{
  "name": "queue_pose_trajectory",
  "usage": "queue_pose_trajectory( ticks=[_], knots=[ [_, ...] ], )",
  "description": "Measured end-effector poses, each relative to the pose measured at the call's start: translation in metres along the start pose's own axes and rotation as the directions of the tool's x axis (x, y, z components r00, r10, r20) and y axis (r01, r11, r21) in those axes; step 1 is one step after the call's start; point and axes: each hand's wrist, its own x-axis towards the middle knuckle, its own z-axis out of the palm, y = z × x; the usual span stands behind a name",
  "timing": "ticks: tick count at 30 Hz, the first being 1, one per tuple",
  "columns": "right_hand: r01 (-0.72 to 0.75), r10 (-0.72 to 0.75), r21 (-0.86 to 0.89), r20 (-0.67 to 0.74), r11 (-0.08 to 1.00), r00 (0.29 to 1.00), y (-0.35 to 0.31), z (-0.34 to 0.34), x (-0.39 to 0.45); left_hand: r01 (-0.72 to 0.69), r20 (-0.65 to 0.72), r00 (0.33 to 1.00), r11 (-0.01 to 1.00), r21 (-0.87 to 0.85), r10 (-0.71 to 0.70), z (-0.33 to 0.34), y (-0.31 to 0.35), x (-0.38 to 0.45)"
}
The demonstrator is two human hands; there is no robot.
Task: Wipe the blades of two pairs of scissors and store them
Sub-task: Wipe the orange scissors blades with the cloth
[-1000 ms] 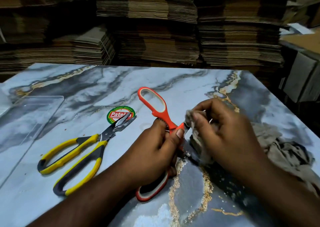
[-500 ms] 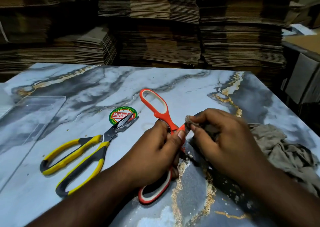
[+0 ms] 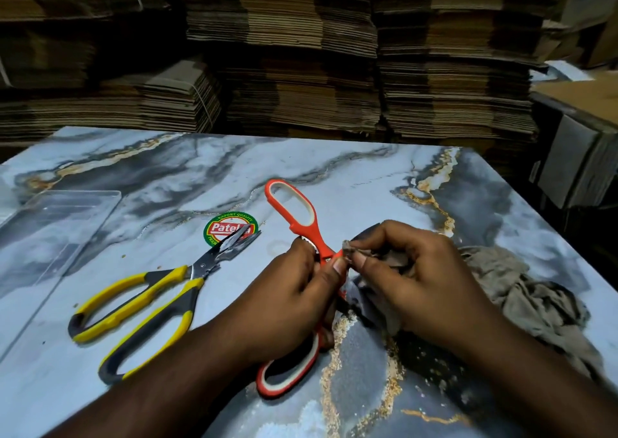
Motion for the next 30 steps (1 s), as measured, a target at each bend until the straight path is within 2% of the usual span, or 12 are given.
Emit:
queue_pose_trajectory(
  ticks=[5, 12, 17, 21, 23, 26, 30],
  knots=[
    [0.025, -0.026, -0.017, -0.084, 1.0, 0.996, -0.003, 0.003, 0.007, -0.003, -0.006, 1.0, 1.0, -0.016, 0.003, 0.002, -0.003, 0.001],
    [0.017, -0.016, 0.043, -0.032, 0.999, 0.999, -0.006, -0.006, -0.005, 0.023, 0.006, 1.0, 0.999, -0.041, -0.023, 0.005, -0.003, 0.0],
    [0.044, -0.044, -0.007, 0.007, 0.999, 0.999, -0.013, -0.001, -0.013, 0.031, -0.025, 0.999, 0.998, -0.063, -0.033, 0.003, -0.004, 0.002],
    [0.048, -0.055, -0.101, -0.068, 0.994, 0.996, -0.007, -0.005, -0.007, 0.044, -0.003, 0.999, 0.997, -0.063, -0.044, 0.003, -0.006, 0.003],
    [0.076, -0.087, -0.152, -0.061, 0.985, 0.994, -0.006, -0.003, -0.008, 0.039, -0.018, 0.999, 0.998, -0.042, -0.04, 0.003, -0.007, 0.002],
    [0.084, -0.086, -0.154, -0.006, 0.985, 0.996, -0.003, -0.001, -0.01, 0.05, -0.025, 0.998, 0.996, -0.07, -0.052, 0.003, -0.007, 0.002],
    [0.064, -0.075, -0.141, -0.073, 0.988, 0.995, 0.004, -0.005, -0.003, 0.04, 0.01, 0.999, 0.995, -0.09, -0.039, 0.001, -0.004, 0.002]
  ],
)
